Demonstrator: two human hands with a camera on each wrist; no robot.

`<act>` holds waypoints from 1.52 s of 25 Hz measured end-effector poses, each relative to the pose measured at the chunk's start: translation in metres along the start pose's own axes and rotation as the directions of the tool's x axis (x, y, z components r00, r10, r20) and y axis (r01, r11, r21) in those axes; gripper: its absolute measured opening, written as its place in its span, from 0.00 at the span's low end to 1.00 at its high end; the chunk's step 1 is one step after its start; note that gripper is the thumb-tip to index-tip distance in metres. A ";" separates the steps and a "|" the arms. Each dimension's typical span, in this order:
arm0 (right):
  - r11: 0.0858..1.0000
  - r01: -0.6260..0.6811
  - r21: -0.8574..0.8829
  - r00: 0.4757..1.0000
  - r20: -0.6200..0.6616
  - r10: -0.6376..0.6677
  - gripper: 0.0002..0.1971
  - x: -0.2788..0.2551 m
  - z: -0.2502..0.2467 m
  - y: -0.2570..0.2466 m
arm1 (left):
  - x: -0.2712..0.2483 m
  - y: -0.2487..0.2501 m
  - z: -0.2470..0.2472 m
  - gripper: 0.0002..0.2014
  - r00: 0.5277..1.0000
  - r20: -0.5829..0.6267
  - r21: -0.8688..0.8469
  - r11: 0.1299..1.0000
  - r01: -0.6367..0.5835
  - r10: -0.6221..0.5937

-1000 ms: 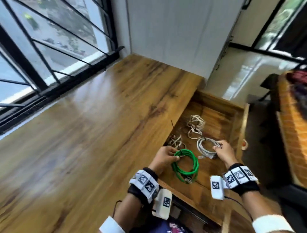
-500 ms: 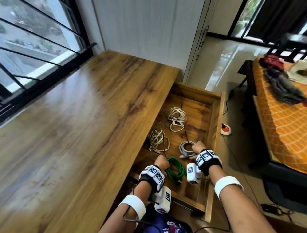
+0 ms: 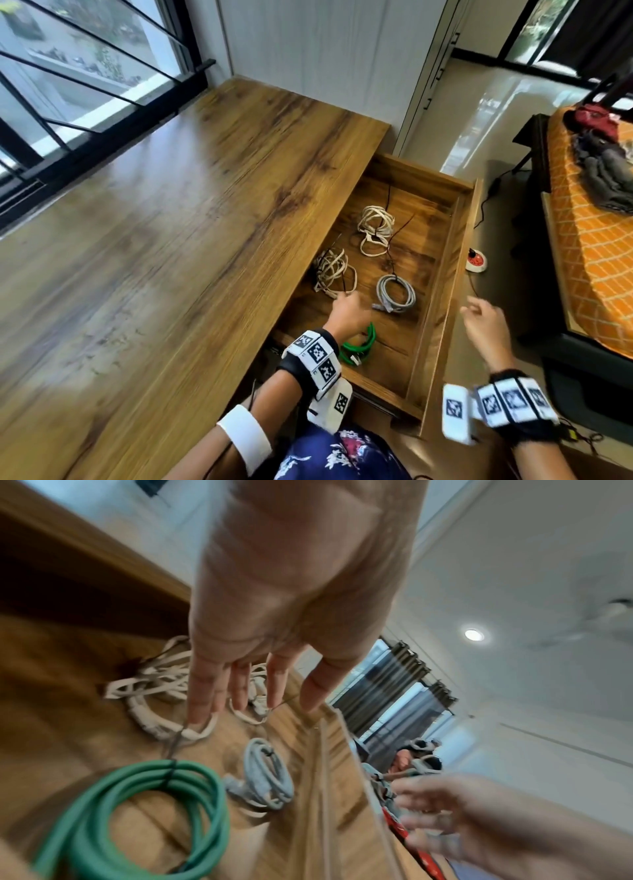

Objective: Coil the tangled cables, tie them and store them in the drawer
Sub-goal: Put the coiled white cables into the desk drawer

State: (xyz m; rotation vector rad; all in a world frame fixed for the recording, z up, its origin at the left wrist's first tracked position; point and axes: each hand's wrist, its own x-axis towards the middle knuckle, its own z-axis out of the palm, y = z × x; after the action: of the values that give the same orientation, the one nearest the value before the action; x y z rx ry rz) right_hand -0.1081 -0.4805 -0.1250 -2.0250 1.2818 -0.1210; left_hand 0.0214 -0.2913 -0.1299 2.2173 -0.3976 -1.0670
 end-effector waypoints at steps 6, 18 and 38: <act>0.958 -0.212 0.193 0.977 0.080 0.200 0.20 -0.024 0.037 0.046 | -0.042 0.017 0.047 0.27 0.948 0.139 0.308 0.897 -0.317 0.287; 0.983 -0.058 0.173 0.915 0.402 -0.017 0.15 -0.019 0.096 -0.056 | -0.048 -0.059 0.015 0.50 0.939 -0.188 0.664 0.742 -0.094 0.287; -0.266 0.963 -0.048 -0.197 0.552 -0.811 0.31 0.056 0.168 -0.170 | -0.036 -0.114 -0.035 0.39 0.795 -0.533 0.613 0.779 0.128 0.289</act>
State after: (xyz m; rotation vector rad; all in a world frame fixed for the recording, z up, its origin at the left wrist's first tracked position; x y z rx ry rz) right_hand 0.1203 -0.3975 -0.1590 -2.8189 -1.0564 -0.1755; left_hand 0.0260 -0.1724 -0.1673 2.9319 -0.6156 -0.0873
